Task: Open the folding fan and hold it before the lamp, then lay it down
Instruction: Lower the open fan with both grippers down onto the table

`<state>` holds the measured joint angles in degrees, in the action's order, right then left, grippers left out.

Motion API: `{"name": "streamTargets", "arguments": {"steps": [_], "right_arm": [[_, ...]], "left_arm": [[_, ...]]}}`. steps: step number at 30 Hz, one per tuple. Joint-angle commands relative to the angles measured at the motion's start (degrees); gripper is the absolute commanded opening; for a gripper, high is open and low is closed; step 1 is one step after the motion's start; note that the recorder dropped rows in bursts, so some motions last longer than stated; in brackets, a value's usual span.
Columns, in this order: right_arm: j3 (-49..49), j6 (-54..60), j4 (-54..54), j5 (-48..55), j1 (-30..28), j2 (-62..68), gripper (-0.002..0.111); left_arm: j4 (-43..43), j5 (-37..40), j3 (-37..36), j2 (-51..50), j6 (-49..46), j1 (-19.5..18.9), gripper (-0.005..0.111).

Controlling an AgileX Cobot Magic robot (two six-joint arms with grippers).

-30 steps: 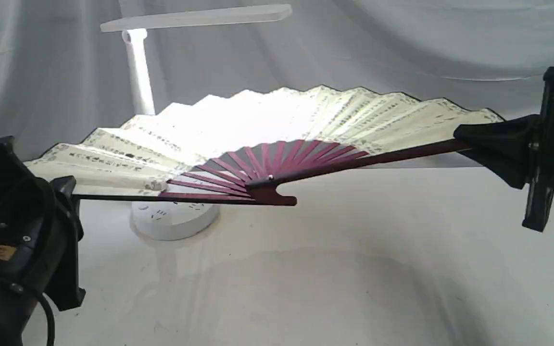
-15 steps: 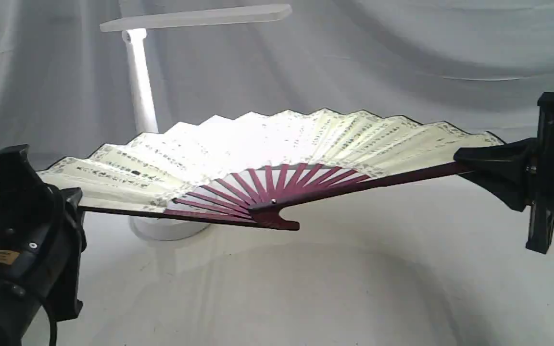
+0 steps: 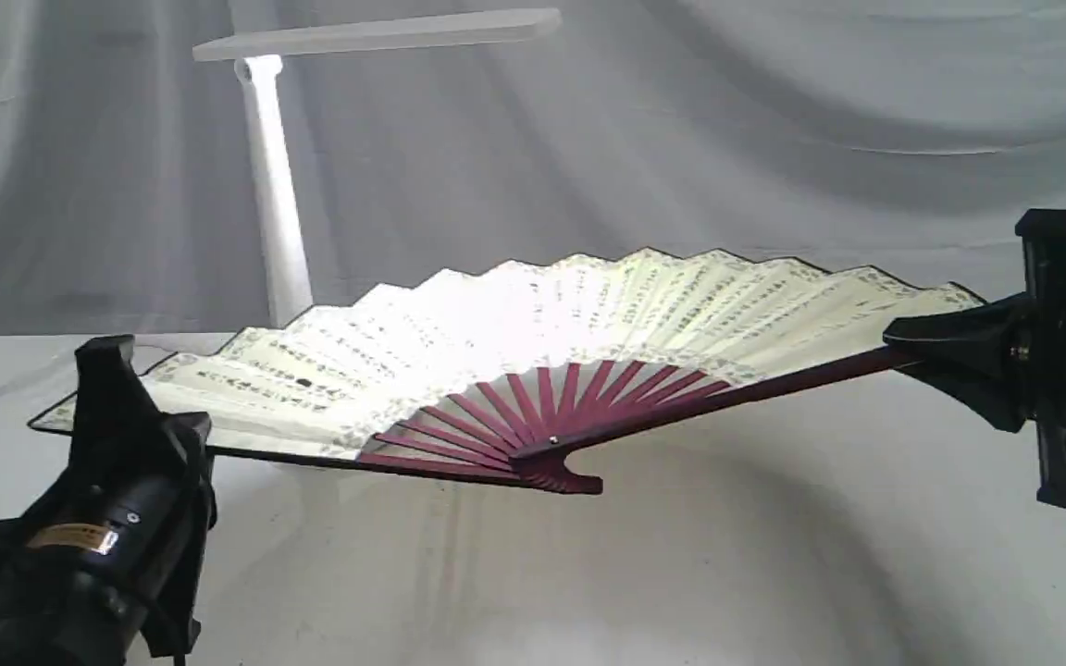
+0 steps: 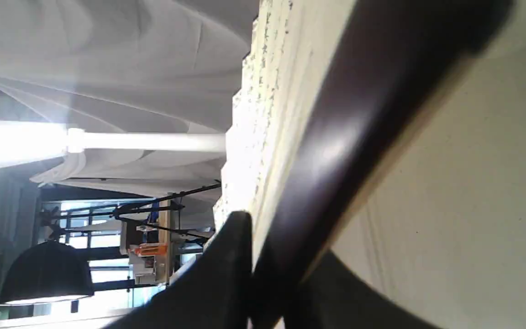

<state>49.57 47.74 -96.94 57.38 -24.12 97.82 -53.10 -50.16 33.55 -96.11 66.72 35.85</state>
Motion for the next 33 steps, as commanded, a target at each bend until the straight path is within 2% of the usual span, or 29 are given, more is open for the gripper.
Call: {"name": "streamTargets", "arguments": {"steps": [1, 7, 13, 19, 29, 33], "right_arm": [[-0.53, 3.2, 3.81, -5.7, -0.47, -0.21, 0.0], [-0.53, 3.2, 3.91, -5.46, -0.72, 3.25, 0.0], [-0.53, 5.06, 3.56, -4.15, -1.3, 8.53, 0.0], [-0.53, 7.51, 4.11, -2.51, -5.68, 11.29, 0.0], [-0.53, 8.77, 6.32, 0.06, -12.65, 14.62, 0.0], [-0.42, 10.75, 5.95, 0.05, -14.1, 16.6, 0.0]], "left_arm": [[2.56, -2.62, -0.05, -1.45, 4.51, -0.22, 0.0], [9.74, -6.26, 0.18, -6.92, 14.56, -0.22, 0.0], [12.84, -7.19, 0.18, -10.32, 15.86, -0.22, 0.0], [15.21, -7.62, 0.76, -12.61, 15.86, -0.22, 0.0], [16.22, -7.98, 9.29, -20.13, 17.23, 2.96, 0.0], [17.12, -8.26, 13.58, -23.23, 17.23, 3.08, 0.0]]}}
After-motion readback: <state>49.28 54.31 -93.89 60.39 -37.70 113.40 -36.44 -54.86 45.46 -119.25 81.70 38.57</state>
